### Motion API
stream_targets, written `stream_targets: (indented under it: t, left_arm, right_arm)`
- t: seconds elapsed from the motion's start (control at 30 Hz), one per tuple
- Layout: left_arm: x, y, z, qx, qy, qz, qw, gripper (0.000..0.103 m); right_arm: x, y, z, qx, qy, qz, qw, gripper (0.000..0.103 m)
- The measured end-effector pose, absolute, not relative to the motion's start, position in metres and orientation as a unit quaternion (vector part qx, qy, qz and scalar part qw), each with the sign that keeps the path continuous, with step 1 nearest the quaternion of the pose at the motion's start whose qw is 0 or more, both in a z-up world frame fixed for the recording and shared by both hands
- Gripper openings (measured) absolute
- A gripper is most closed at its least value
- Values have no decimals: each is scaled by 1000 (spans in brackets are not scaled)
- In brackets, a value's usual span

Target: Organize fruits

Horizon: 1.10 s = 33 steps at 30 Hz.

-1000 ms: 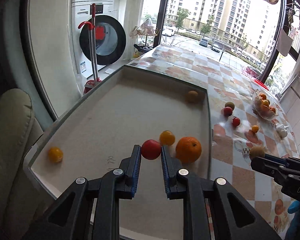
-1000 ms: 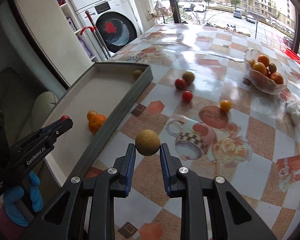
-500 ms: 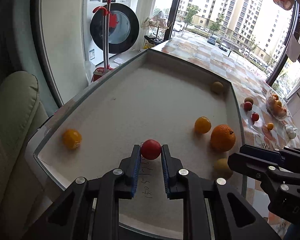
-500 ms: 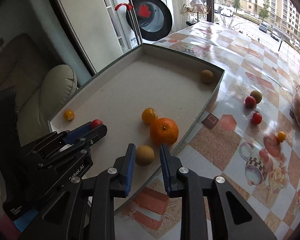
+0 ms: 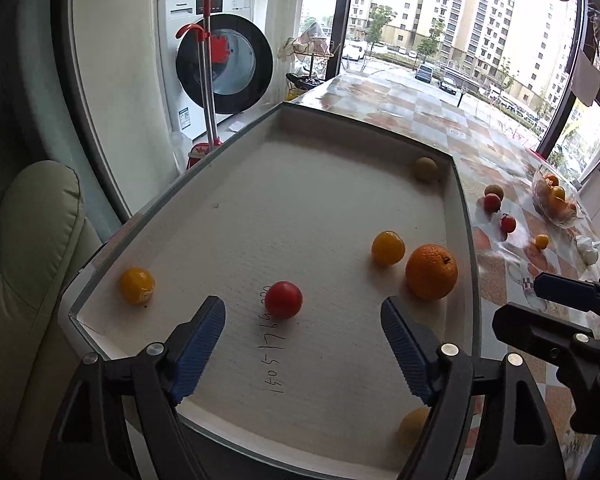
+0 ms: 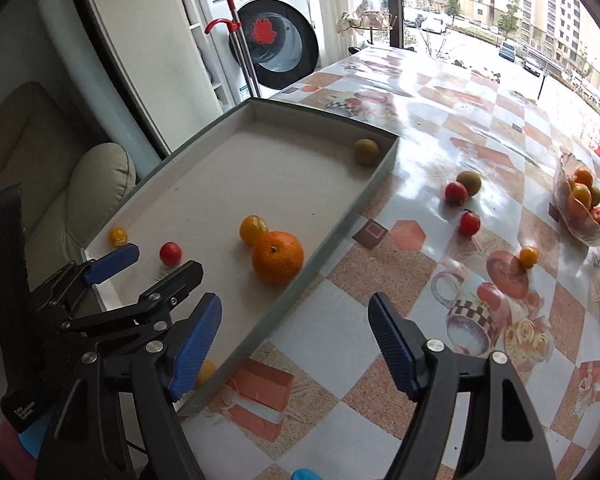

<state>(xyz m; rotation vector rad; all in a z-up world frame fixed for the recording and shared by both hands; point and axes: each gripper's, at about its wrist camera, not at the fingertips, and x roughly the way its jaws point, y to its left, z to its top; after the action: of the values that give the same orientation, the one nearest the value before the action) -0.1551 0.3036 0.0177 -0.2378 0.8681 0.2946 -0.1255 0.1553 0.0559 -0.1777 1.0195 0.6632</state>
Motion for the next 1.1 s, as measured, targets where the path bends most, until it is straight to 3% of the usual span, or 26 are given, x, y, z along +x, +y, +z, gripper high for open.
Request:
stream_targets:
  t: [0.27,0.43,0.63,0.83,0.9,0.93,1.1]
  left_arm:
    - [-147,274,32,-82,424,132,892,81]
    - [-140,242,48,-65,414,100,903,81]
    - [-125,174,48,-13,421,13,907,81]
    - [-103,128,9,14,462,-1,887,81]
    - [-102,128,6,4,455,11,891,91]
    - [-102,130,5,1,453,15,892,101]
    - [-105,130,2,11,445,21,895,102]
  right_arm:
    - [-103,92,37,-30,512,257,819,87]
    - [-95,47,27,-6,518,213,828,103]
    - [-91,-6,22,-13,505,141,852,103]
    - [-92,-52,12,-8,506,90,858,103]
    - [-94,-58,9,-16,500,81,862,103]
    - [-96,-59,8,-21,498,77,864,103]
    - [-99,-56,3,-44,484,67,872,103]
